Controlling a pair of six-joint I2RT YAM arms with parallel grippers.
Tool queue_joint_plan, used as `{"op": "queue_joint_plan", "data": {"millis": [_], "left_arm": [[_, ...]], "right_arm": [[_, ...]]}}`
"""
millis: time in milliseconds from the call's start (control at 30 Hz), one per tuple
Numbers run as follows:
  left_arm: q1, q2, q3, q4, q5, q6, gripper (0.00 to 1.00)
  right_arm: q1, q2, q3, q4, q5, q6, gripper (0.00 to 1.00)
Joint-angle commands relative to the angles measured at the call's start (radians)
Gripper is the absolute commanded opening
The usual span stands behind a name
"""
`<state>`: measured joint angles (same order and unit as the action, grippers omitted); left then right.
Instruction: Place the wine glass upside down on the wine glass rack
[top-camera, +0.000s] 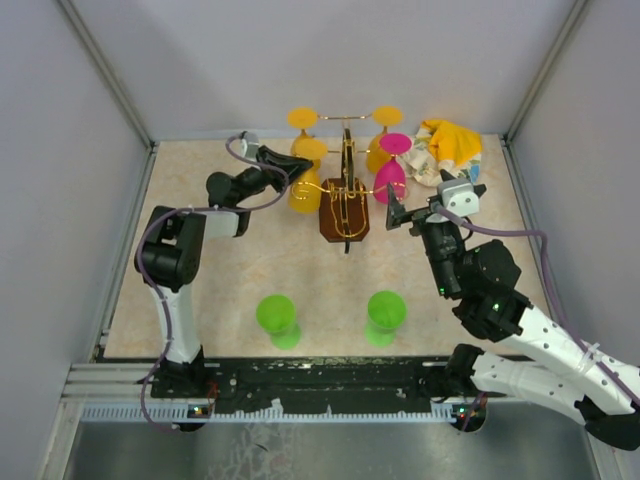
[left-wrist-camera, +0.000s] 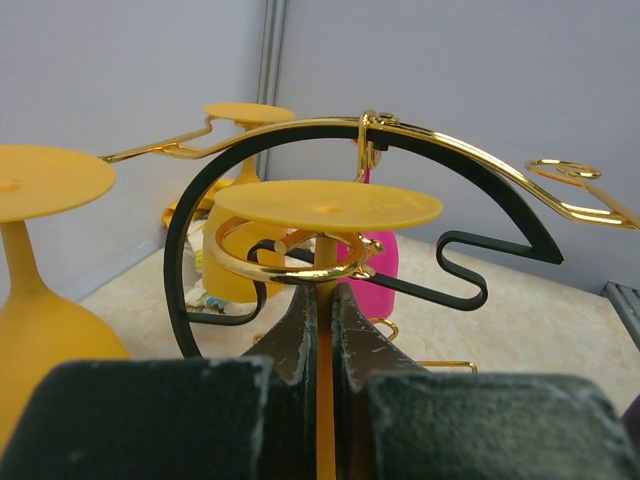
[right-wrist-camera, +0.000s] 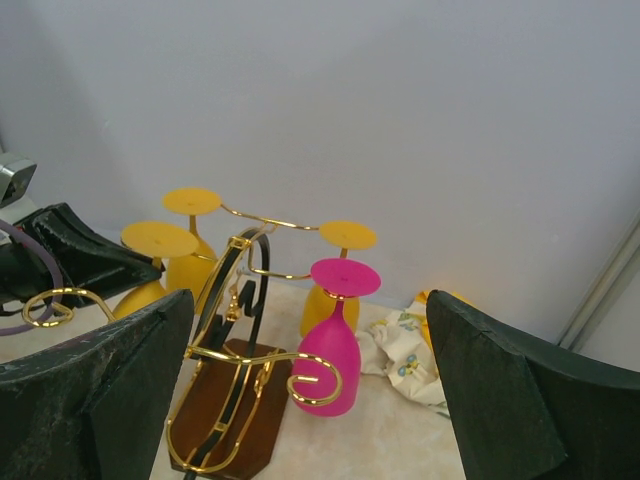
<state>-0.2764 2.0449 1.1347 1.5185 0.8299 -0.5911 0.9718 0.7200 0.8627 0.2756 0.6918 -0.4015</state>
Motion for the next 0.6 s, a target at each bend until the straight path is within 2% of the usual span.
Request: {"op": "queue_joint_plan", "data": {"millis": [0, 300, 567], "left_arm": [[0.028, 0.032, 0.017, 0.201, -0.019, -0.049, 0.00], [0.095, 0.019, -0.020, 0.270, -0.019, -0.090, 0.00], [0.096, -0.044, -0.087, 0.272, 0.031, -0.068, 0.00]], "right_arm": [[-0.004, -0.004, 0.011, 0.016, 0.011, -0.026, 0.99], [-0.004, 0.006, 0.002, 0.016, 0.021, -0.027, 0.99], [-0.005, 0.029, 0.009, 0.019, 0.019, -0.018, 0.99]]}}
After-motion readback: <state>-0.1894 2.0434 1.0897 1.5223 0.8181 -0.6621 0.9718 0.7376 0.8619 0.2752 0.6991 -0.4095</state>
